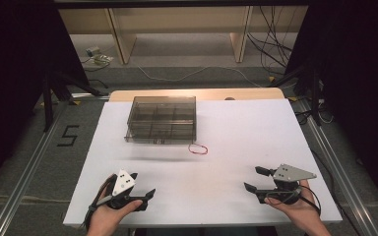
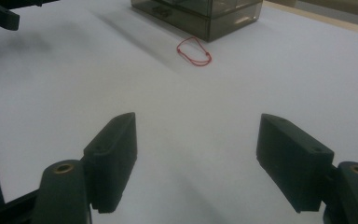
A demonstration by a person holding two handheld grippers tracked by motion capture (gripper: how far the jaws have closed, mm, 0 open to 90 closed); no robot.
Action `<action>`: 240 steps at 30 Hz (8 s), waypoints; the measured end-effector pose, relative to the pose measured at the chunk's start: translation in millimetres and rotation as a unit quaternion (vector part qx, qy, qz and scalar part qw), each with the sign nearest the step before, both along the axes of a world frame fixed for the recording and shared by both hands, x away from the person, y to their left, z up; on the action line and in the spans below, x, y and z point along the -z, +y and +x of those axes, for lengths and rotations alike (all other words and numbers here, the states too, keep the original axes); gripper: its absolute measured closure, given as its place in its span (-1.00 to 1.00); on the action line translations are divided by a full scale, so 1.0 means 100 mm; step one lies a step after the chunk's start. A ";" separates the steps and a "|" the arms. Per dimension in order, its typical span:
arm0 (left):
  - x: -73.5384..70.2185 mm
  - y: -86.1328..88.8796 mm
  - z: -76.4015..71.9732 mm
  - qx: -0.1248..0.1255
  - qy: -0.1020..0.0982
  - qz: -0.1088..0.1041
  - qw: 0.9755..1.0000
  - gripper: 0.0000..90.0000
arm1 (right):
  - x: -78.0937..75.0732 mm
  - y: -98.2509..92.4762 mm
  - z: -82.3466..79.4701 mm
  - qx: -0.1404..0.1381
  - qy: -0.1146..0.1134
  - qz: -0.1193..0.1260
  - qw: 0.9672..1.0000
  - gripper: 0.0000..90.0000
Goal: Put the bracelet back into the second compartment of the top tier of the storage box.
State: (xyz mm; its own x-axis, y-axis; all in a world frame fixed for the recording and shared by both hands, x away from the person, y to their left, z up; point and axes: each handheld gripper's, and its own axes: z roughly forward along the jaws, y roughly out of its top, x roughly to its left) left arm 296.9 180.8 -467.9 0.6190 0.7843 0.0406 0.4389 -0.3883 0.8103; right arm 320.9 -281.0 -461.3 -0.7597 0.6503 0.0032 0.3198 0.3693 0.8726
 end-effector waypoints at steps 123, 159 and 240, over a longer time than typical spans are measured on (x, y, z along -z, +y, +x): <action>0.00 0.03 -0.01 -0.018 -0.016 -0.032 0.999 -0.55 | -0.07 1.49 1.08 -0.065 0.058 -0.032 0.996 0.94; -0.02 0.05 -0.01 -0.025 -0.023 -0.030 0.999 -0.55 | -0.25 1.55 0.97 -0.073 0.031 -0.010 0.997 0.94; -0.03 0.06 -0.01 -0.029 -0.028 -0.031 0.999 -0.54 | -0.58 2.01 1.06 -0.106 0.005 -0.004 0.994 0.94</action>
State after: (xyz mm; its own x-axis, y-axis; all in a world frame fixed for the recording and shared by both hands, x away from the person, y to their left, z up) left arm 295.9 186.9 -465.2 0.5712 0.8204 0.0243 0.4118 -0.3121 0.8562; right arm 426.8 -80.3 -403.6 -0.8799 0.4750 0.0069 0.2420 0.4356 0.8670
